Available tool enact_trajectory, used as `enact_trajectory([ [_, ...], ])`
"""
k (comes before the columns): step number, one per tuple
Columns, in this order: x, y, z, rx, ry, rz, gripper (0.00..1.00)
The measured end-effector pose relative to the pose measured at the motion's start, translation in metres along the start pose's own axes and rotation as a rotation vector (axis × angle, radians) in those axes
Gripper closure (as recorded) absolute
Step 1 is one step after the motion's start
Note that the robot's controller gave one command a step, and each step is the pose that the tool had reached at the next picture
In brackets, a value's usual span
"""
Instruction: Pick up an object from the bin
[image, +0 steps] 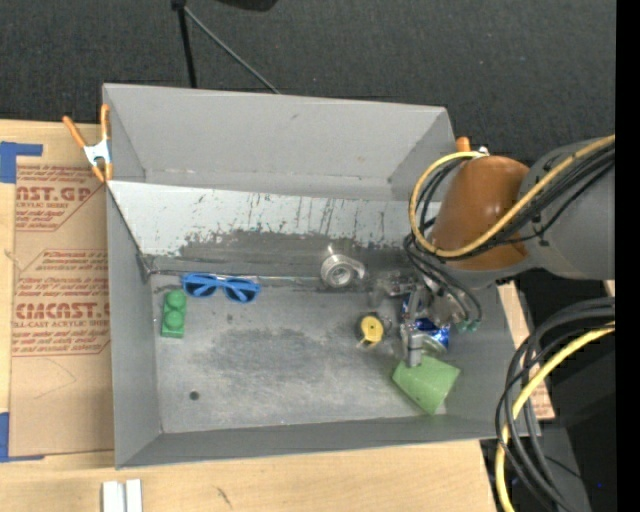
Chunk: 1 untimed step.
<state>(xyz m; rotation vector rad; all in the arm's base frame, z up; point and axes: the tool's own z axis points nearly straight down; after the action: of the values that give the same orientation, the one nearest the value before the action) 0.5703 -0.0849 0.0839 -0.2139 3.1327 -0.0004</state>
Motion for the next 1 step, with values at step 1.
enact_trajectory([
  [1,0.0095,0.0076,0.0137,-0.001,-0.003,0.031,0.0],
])
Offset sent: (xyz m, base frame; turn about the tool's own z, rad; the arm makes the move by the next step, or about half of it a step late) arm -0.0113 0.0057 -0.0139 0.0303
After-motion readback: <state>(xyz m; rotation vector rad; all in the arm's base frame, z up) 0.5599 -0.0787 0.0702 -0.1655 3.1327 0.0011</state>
